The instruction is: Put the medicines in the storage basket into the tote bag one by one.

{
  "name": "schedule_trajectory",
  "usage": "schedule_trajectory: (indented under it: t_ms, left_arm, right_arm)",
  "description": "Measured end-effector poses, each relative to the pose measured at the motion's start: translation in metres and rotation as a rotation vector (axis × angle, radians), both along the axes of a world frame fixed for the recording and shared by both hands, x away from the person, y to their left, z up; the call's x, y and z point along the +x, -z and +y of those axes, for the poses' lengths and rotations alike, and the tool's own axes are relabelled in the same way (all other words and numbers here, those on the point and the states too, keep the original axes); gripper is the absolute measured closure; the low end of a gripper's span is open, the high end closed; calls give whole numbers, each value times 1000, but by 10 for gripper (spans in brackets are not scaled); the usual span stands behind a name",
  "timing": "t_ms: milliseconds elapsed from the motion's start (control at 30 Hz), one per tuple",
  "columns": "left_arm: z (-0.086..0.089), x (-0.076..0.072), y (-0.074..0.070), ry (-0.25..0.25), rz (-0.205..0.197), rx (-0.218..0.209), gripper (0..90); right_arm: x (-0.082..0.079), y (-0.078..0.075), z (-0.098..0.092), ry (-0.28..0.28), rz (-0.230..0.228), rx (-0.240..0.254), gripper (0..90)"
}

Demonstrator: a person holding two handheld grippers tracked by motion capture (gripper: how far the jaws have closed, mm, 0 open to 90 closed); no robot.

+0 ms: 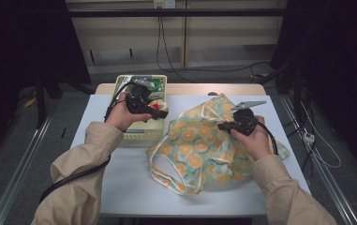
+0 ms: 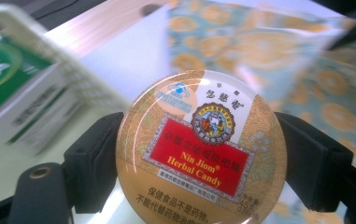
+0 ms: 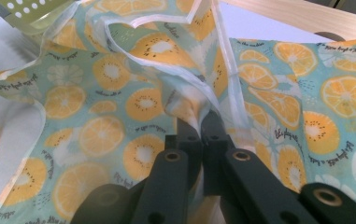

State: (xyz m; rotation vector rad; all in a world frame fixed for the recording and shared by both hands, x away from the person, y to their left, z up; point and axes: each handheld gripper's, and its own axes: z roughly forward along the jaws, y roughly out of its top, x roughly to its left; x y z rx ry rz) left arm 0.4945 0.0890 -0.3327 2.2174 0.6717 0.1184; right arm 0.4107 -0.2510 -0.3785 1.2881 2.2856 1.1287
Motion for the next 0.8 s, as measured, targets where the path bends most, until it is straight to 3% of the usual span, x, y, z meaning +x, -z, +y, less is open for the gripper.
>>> schedule_trajectory:
  t_ms: [133,300,433,633,800]
  left_arm:
    - [-20,-20,-5,90,-32,-5,207]
    - [-42,-36,-1,142,-41,-19,207]
    - [-57,-43,13,159,-27,-31,207]
    - [-76,-48,35,186,-27,10,207]
    - [-94,-48,51,193,-24,27,207]
  right_arm:
    - [3,-4,0,9,-5,-3,894]
    - [10,-3,-1,26,6,15,894]
    - [12,-4,2,25,13,8,894]
    - [17,-2,-1,36,13,-2,894]
    - [24,4,-8,66,31,19,894]
